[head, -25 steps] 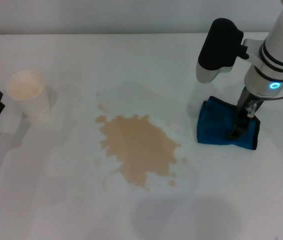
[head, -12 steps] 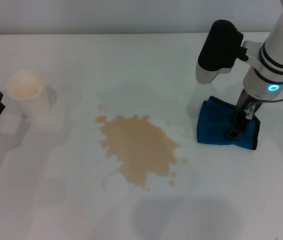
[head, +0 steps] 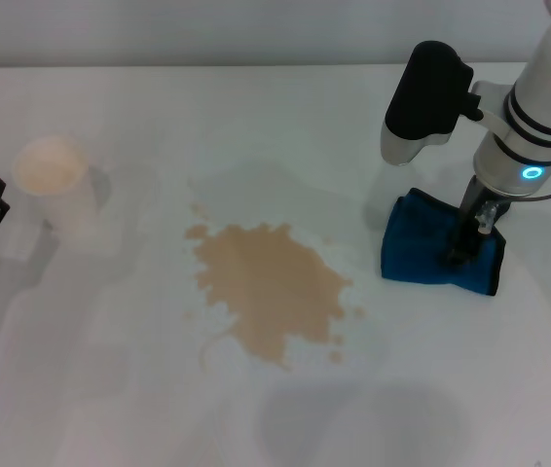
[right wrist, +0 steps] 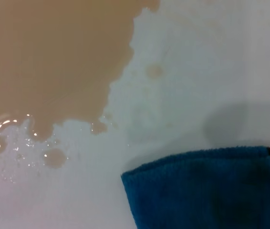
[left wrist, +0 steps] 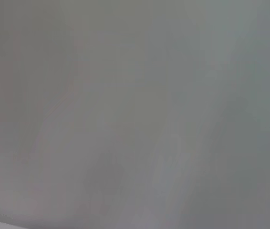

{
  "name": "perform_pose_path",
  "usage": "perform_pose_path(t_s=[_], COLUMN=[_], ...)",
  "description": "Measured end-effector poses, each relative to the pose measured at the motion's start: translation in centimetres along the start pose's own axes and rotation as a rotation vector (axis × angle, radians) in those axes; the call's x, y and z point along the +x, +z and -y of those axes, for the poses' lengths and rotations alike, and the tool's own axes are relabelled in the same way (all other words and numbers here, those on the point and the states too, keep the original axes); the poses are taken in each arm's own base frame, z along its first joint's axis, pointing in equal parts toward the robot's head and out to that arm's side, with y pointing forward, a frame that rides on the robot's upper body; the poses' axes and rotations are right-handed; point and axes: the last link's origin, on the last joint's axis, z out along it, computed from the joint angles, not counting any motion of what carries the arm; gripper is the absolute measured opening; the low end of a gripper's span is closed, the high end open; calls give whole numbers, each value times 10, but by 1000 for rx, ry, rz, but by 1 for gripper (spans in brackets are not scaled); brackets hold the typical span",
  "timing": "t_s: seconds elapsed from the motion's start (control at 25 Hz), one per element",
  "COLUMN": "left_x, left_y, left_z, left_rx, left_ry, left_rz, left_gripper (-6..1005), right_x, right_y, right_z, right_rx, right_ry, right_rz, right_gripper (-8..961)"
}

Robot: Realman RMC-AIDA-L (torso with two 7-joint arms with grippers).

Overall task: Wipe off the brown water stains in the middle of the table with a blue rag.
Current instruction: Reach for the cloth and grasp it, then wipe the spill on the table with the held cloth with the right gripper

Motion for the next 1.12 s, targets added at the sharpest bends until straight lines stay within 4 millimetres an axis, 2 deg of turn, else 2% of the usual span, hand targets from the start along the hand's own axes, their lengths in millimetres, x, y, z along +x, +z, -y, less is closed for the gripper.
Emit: perform_pose_path(t_s=[0.12, 0.32, 0.56, 0.72, 0.96, 1.12], left_x=[0, -1, -1, -1, -1, 0], left_y=[-1, -2, -3, -3, -3, -2], left_z=[0, 1, 1, 1, 1, 1], left_rx=[1, 4, 5, 6, 6, 4], left_ry=[0, -1, -2, -6, -10, -9], left_rz=[0, 2, 3, 3, 2, 0], left_gripper=[890, 889, 889, 889, 889, 890], right_x=[1, 1, -3, -11, -29, -33], right_y=[1, 1, 2, 4, 5, 6], right_z=[0, -1, -6, -19, -51, -72], right_rx=[0, -3, -27, -64, -147, -198], right_ry=[2, 4, -1, -37, -139, -203], right_rz=[1, 5, 26, 46, 89, 92], right_gripper=[378, 185, 85, 86, 84, 83])
